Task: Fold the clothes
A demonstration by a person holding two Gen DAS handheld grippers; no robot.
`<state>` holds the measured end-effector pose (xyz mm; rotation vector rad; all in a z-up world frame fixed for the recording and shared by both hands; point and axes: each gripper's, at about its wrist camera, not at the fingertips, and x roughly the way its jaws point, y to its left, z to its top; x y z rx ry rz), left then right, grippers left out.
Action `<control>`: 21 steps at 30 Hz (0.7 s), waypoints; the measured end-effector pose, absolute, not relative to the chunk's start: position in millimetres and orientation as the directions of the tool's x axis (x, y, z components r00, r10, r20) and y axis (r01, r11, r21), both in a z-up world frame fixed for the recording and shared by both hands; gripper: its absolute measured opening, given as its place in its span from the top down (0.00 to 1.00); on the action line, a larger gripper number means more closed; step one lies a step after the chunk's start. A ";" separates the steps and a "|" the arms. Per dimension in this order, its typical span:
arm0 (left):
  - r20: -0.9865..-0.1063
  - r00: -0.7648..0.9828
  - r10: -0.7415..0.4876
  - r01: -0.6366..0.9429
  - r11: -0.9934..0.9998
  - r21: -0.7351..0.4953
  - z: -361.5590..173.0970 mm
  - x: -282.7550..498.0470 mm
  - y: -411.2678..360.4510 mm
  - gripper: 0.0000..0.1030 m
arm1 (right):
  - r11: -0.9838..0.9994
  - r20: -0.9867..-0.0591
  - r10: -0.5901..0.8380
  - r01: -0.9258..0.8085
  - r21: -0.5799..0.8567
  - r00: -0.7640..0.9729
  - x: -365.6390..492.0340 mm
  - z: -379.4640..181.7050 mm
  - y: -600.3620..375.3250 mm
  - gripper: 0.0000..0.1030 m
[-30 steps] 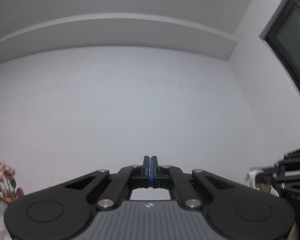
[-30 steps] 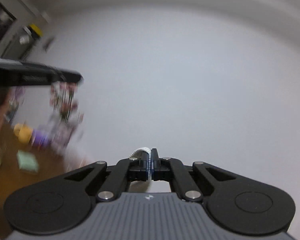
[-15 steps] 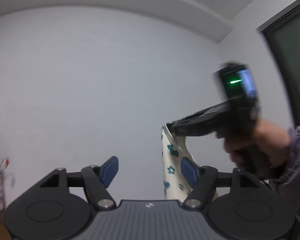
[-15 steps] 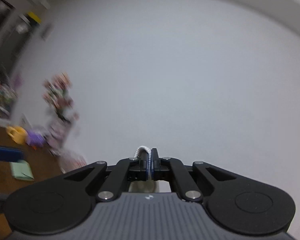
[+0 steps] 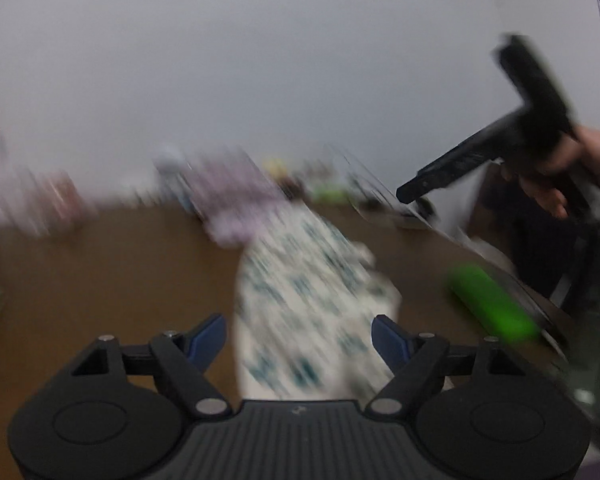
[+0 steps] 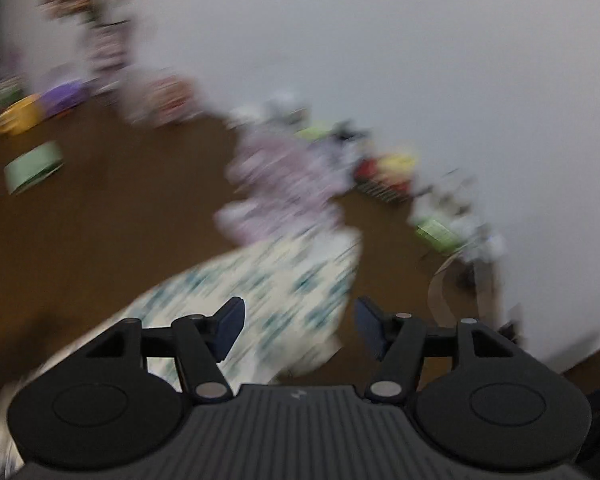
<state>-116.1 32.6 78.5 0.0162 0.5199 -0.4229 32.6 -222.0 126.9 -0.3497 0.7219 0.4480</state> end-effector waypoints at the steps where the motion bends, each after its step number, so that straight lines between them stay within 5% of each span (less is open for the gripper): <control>1: -0.500 0.760 -0.415 0.419 0.901 -0.111 69.2 -119.3 27.3 0.23 | 0.831 -0.697 0.312 -0.541 -0.130 0.646 10.0 114.1 -221.2 0.40; 5: -0.527 0.734 -0.428 0.461 0.884 -0.075 48.7 -127.5 7.0 0.16 | 0.767 -0.672 0.434 -0.638 -0.075 0.601 -81.1 73.7 -208.7 0.39; 7: -0.559 0.740 -0.374 0.437 0.899 -0.023 41.0 -117.8 -9.9 0.23 | 0.771 -0.652 0.456 -0.635 -0.052 0.606 -107.5 54.5 -210.5 0.39; 9: -0.588 0.727 -0.355 0.421 0.907 -0.026 34.9 -110.1 -13.6 0.63 | 0.771 -0.639 0.471 -0.635 -0.035 0.607 -119.3 35.9 -208.8 0.39; 12: -0.604 0.710 -0.361 0.396 0.915 -0.081 23.7 -103.9 0.7 0.90 | 0.769 -0.620 0.482 -0.638 -0.039 0.619 -127.7 17.1 -202.8 0.39; 14: -0.581 0.722 -0.376 0.349 0.923 -0.163 27.9 -98.6 19.5 0.95 | 0.764 -0.618 0.486 -0.644 -0.044 0.618 -129.0 6.8 -195.3 0.41; 15: -0.563 0.733 -0.381 0.321 0.924 -0.208 31.9 -99.7 31.0 0.96 | 0.763 -0.615 0.489 -0.645 -0.041 0.618 -127.5 1.3 -191.2 0.51; 17: -0.524 0.773 -0.357 0.239 0.929 -0.281 44.4 -95.6 55.8 0.96 | 0.787 -0.608 0.470 -0.616 -0.040 0.640 -121.1 -4.0 -188.5 0.90; 21: -0.502 0.850 -0.158 -0.019 0.944 -0.329 56.7 -90.5 111.9 0.96 | 0.887 -0.564 0.399 -0.460 0.038 0.723 -111.8 3.5 -212.1 0.96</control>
